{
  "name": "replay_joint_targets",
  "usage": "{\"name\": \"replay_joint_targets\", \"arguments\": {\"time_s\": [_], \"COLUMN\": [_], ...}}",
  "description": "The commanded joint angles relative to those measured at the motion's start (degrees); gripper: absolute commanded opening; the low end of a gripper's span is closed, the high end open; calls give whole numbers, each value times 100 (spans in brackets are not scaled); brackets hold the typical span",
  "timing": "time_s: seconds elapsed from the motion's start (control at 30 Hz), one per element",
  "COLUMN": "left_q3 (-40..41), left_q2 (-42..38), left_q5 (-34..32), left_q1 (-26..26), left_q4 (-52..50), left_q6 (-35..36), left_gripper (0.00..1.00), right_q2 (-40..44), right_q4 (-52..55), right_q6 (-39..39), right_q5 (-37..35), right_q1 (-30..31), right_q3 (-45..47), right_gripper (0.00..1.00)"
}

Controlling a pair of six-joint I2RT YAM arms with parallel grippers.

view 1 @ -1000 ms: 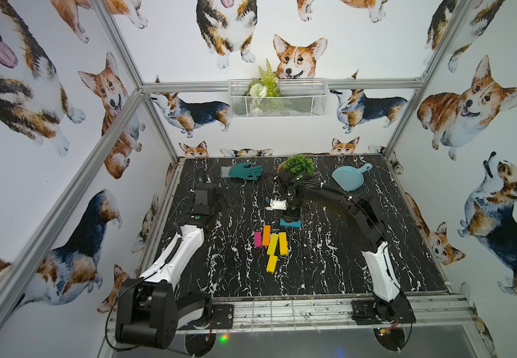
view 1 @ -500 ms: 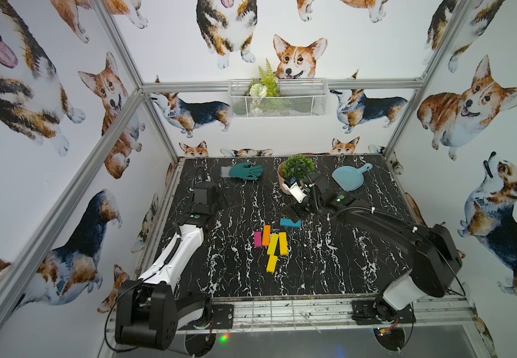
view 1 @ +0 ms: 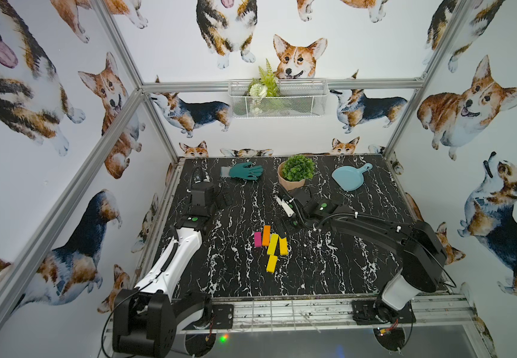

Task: Assemble the letter p with building blocks
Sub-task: Pick up the building block from the center of the board.

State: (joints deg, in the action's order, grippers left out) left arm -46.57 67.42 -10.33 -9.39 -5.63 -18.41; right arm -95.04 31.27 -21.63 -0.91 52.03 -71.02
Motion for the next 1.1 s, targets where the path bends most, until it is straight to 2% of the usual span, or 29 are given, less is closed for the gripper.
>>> {"name": "replay_joint_targets", "arguments": {"time_s": [0.0,0.23,0.77,1.07], "left_q3": [33,77,198,279], "left_q2": [-23,-9,-80,-124], "left_q5": [55,101,40,23], "left_q1": [1,-2,1,4], "left_q4": [53,108,140,201], "left_q6": [-45,-101,-95,-136], "left_gripper": [100,100,100,100], "right_q2": [-56,-527,-1433,-1819], "right_q4": [525,670,1134,1360], "right_q6": [-970,-1244,-1173,-1072], "right_q5": [-50,336,558,279], "right_q1": [18,99,220,314], "right_q3": [250,105,-476,-932], "right_gripper": [100,88,83,79]}}
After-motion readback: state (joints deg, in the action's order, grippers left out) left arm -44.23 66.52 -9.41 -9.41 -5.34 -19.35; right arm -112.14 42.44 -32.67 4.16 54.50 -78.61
